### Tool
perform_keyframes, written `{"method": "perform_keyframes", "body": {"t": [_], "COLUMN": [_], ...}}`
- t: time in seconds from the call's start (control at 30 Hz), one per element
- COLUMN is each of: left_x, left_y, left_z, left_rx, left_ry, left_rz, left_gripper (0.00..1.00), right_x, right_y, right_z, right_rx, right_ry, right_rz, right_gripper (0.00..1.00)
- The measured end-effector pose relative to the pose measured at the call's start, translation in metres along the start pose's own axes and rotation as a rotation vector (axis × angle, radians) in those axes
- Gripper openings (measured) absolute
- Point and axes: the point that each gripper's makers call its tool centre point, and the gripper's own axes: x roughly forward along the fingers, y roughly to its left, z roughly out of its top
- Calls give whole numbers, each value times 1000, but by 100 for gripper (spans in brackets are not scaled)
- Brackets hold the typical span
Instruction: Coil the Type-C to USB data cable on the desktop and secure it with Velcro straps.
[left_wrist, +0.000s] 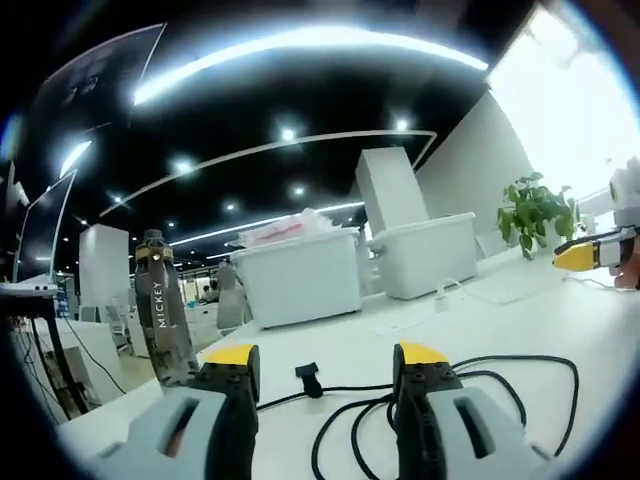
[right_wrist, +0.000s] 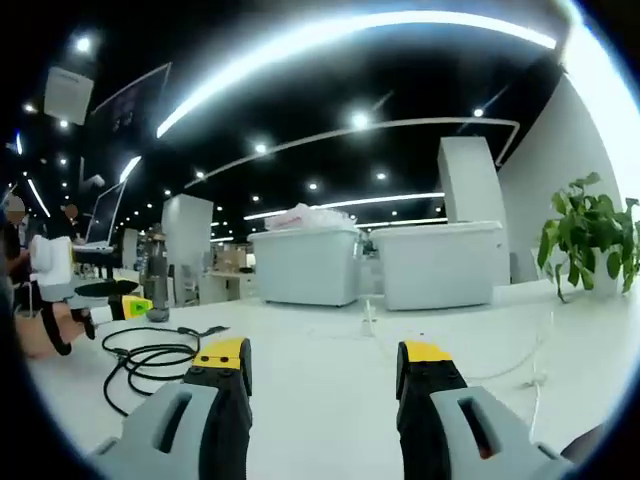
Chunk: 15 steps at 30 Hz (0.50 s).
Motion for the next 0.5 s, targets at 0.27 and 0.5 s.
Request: {"method": "perform_keyframes", "body": {"t": [0.27, 0.5], "left_x": [0, 1], "left_y": [-3, -8], "left_z": [0, -2], "left_rx": [1, -17], "left_ry": [3, 15], "left_rz": [-19, -46], "left_gripper": [53, 53], "right_x": [-7, -7], "right_y": [-3, 7], "right_z": [16, 14], "right_rx": [23, 32], "right_ry": [-51, -40], "right_rz": [-4, 34], "right_gripper": [57, 57]}}
